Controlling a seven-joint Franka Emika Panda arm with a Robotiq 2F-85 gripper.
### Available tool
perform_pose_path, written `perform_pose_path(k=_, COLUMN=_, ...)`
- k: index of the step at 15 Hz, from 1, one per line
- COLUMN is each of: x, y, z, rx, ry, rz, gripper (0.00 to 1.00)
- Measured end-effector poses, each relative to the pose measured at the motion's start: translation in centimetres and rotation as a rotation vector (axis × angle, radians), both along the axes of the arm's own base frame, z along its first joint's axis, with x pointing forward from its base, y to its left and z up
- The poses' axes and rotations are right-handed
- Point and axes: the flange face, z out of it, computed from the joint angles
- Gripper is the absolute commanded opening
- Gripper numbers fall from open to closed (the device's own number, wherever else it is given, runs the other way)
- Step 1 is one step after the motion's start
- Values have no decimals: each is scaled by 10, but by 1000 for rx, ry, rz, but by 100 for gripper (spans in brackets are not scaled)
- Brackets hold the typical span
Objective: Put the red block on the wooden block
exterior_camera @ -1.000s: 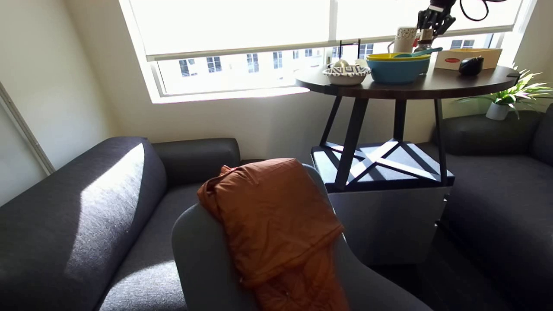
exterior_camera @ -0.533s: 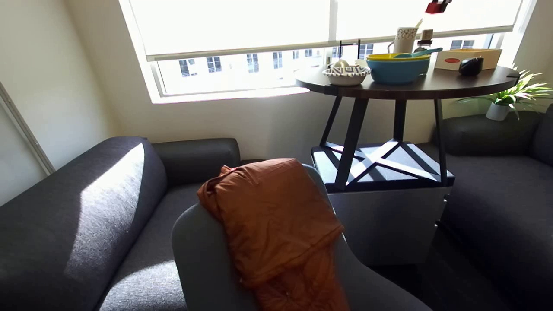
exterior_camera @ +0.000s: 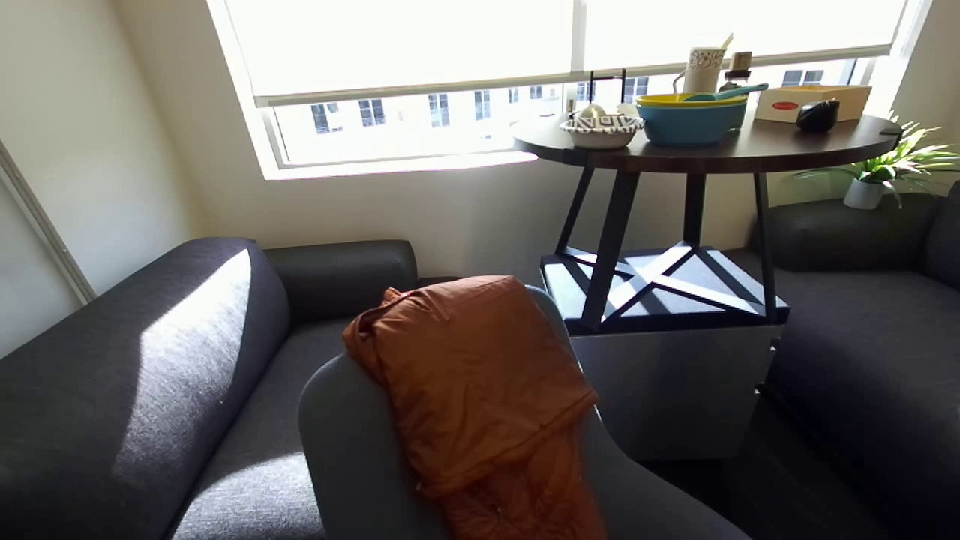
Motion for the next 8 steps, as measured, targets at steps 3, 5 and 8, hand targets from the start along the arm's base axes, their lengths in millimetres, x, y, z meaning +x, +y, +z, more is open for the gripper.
perform_pose_path(k=3, x=0, y=-2, z=-2, rx=1, ry=2, rz=-5, gripper=8)
perform_pose_path(k=5, x=3, y=-2, z=-1, rx=-9, ry=-10, rz=-20, gripper=8)
perform_pose_path(k=8, x=11, y=9, z=-4, rx=-23, ry=-2, rz=-32, gripper=8)
